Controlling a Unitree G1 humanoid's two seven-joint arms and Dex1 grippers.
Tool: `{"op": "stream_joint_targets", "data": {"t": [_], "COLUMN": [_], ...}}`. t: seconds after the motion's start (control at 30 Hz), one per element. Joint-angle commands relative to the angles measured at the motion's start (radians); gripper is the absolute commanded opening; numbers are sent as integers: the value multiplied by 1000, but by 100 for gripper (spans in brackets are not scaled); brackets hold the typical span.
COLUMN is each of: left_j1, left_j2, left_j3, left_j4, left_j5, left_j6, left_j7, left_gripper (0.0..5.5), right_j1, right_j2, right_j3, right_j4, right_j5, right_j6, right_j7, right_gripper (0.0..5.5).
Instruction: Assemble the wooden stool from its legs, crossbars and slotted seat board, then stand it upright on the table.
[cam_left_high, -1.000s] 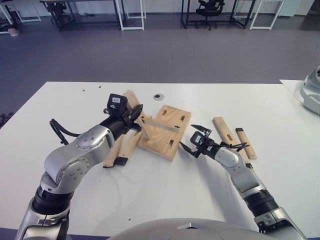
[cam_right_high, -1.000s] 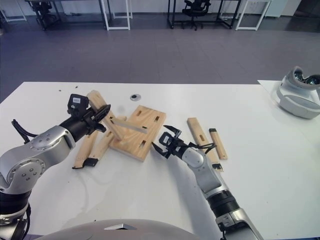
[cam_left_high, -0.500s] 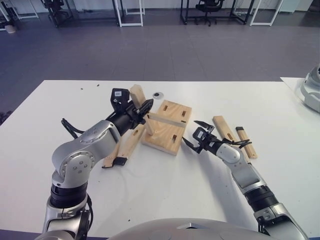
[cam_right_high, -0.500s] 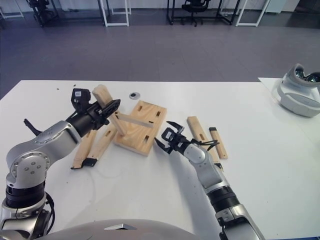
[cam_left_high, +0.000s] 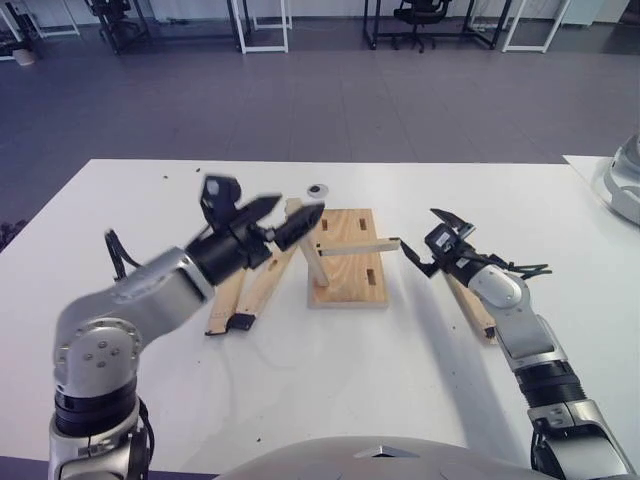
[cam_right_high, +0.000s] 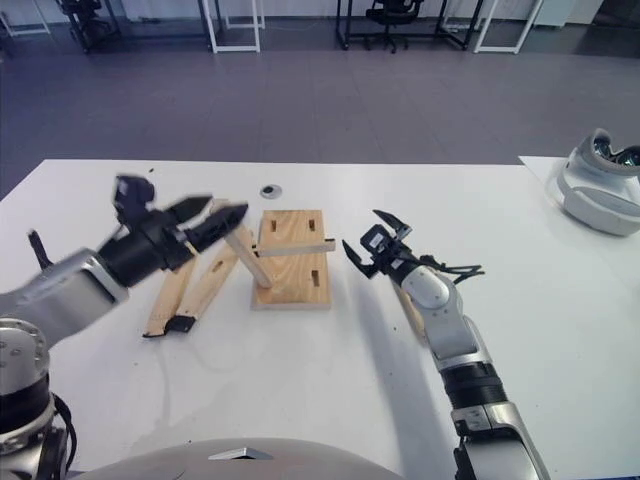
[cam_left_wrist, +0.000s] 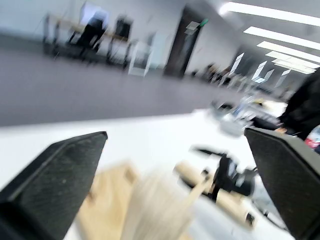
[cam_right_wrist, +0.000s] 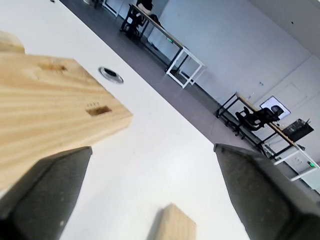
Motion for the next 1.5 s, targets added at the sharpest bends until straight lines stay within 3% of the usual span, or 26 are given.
{"op": "stream_joint_targets", "data": {"t": [0.03, 0.1, 0.23, 0.53, 0.97, 1.1, 1.17, 1.3, 1.4, 1.5], "left_j1": [-103, -55, 135, 289, 322, 288, 233, 29, -206, -337], "left_j2": [68, 58, 117, 84, 89, 88, 38, 10, 17, -16], "left_j3": [121, 124, -122, -380, -486, -455, -370, -210, -219, -268], "left_j4": [76, 190, 266, 331, 493, 475, 461, 535, 641, 651], "left_j5": [17, 205, 587, 783, 1082, 1148, 1108, 1056, 1086, 1092], "left_j6": [-113, -180, -193, -89, -137, -172, -194, -361, -509, -585], "left_j7": [3, 14, -81, -268, -414, -417, -413, -497, -610, -708], "left_gripper": [538, 538, 538, 538, 305, 240, 216, 212, 212, 212], "right_j1": [4, 13, -9, 2, -14, -19, -58, -297, -509, -644], "right_j2": [-13, -17, -25, 8, 21, 30, 51, 104, 195, 285], "right_j3": [-43, -79, -107, -55, -25, -38, -119, -285, -300, -310], "right_j4": [24, 34, 69, 86, 102, 99, 69, -73, -113, -72], "right_j5": [12, 20, 14, -1, -4, 15, 138, 617, 901, 1044], "right_j6": [11, 12, 8, 6, 6, 7, 53, 303, 514, 630], "right_j7": [-27, -52, -72, -70, -70, -73, -49, 85, 93, 40], "right_gripper": [455, 455, 455, 455, 455, 455, 455, 455, 455, 455]}}
